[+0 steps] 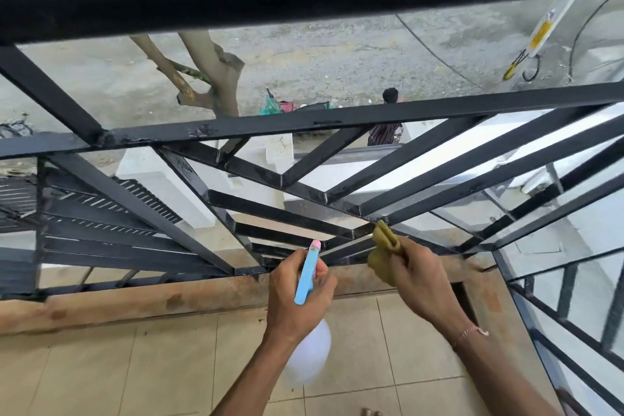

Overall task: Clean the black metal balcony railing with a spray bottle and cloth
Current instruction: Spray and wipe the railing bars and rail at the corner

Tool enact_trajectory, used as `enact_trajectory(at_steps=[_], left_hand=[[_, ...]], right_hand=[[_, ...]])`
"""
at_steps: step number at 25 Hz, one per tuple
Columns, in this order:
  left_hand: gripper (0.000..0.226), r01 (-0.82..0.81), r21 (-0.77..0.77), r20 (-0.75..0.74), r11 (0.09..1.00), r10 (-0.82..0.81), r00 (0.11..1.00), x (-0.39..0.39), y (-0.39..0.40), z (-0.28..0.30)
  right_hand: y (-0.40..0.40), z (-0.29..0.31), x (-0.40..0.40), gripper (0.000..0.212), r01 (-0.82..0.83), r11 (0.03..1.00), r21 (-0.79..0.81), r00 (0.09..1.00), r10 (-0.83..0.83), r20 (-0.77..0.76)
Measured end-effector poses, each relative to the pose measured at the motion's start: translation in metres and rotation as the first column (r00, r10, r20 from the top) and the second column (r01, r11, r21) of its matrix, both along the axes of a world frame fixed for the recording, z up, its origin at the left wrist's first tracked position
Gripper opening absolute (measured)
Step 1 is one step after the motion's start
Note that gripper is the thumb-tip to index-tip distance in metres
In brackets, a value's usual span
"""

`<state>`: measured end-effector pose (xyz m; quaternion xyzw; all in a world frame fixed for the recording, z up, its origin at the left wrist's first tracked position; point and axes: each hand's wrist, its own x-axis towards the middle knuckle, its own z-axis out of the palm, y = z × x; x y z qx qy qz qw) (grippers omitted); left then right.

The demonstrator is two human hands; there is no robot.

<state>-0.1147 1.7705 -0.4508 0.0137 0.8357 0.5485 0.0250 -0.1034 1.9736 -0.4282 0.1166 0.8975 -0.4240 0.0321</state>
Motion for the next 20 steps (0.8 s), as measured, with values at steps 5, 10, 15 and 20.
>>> enact_trajectory(at_steps=[5,10,15,20], left_hand=[[0.028,-0.045,-0.074,-0.012,0.996,0.044,0.999,0.005,0.005,0.015],[0.033,-0.013,-0.057,0.006,0.998,0.014,1.0,0.006,0.004,0.031],[0.015,-0.073,0.028,0.035,0.997,0.072,0.997,0.005,-0.009,0.036],[0.018,-0.143,0.012,-0.014,0.99,0.143,0.99,0.007,-0.028,0.055]], right_hand=[[-0.019,0.033,0.008,0.042,0.004,0.998,-0.062,0.961,-0.022,-0.277],[-0.053,0.053,-0.043,0.049,-0.032,0.997,0.075,0.925,0.058,-0.376],[-0.105,0.038,-0.08,0.062,-0.292,0.923,0.25,0.95,0.311,-0.039],[-0.104,0.041,-0.079,0.025,-0.241,0.971,0.011,0.942,0.236,-0.239]])
